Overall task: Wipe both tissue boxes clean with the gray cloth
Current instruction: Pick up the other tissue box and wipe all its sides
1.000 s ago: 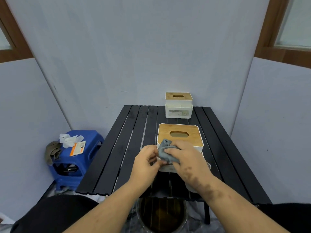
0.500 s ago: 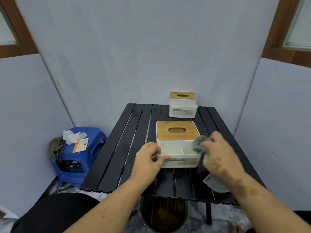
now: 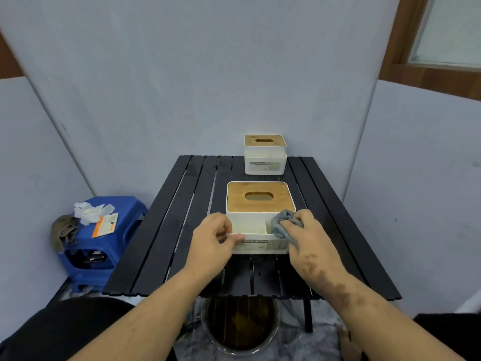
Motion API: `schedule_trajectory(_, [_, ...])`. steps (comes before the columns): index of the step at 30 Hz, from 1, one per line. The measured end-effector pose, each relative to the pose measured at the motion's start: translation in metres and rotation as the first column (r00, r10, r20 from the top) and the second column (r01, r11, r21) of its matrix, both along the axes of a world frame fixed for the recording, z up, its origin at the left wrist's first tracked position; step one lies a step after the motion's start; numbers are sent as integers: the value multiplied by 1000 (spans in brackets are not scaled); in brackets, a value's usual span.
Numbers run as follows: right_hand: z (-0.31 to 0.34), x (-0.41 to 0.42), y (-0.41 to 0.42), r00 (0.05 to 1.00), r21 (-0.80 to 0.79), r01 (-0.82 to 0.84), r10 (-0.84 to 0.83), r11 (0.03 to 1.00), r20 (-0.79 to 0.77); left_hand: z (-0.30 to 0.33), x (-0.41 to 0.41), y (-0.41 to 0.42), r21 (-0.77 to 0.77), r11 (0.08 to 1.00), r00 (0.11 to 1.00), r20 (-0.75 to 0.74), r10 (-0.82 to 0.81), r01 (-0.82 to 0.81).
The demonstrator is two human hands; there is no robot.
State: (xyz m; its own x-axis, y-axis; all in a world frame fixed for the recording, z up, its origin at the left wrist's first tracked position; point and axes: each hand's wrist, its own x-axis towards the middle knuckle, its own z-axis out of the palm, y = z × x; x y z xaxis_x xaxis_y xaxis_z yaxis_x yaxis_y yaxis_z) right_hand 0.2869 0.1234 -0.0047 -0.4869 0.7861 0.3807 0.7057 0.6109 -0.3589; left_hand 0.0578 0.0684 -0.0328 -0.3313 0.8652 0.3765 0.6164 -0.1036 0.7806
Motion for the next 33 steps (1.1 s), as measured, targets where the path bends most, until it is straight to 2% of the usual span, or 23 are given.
schedule_trajectory(3, [9, 14, 12, 997, -22, 6, -8, 1000, -71, 5, 0, -3, 4, 1000, 999, -35, 5, -5])
schedule_trajectory(6, [19, 38, 28, 977, -165, 185, -200, 969, -78, 4, 1, -6, 27, 999, 999, -43, -21, 22])
schedule_trajectory(8, [22, 51, 36, 947, -153, 262, -284, 953, -147, 2, -1, -7, 36, 998, 998, -42, -47, 49])
schedule_trajectory(10, [31, 51, 34, 911, -110, 238, -261, 965, -320, 1, -3, -8, 37, 997, 997, -29, -70, 71])
schedule_trajectory(12, [44, 42, 28, 910, -30, 135, -136, 990, -393, 0, -5, -8, 35, 995, 996, -16, -90, 90])
schedule_trajectory(15, [54, 25, 26, 975, 55, -47, 58, 997, -213, -1, -2, -10, 25, 991, 991, -15, -132, 132])
schedule_trajectory(18, [54, -1, 25, 992, 41, -113, 110, 993, 59, -3, 4, -12, 32, 982, 983, 1, -186, 186])
schedule_trajectory(22, [58, -51, 28, 959, 26, -233, 226, 972, 172, -5, 7, -13, 45, 983, 984, 11, -180, 179])
schedule_trajectory(26, [58, -89, 43, 969, 17, -191, 185, 981, 166, -3, 10, -15, 36, 987, 987, -1, -160, 160])
schedule_trajectory(30, [68, -105, 54, 986, -95, -80, 93, 992, 142, -4, 13, -16, 48, 993, 991, -87, -104, 108])
schedule_trajectory(33, [73, -98, 62, 987, -97, 33, -17, 995, 160, -4, 16, -15, 58, 994, 993, -87, -84, 89])
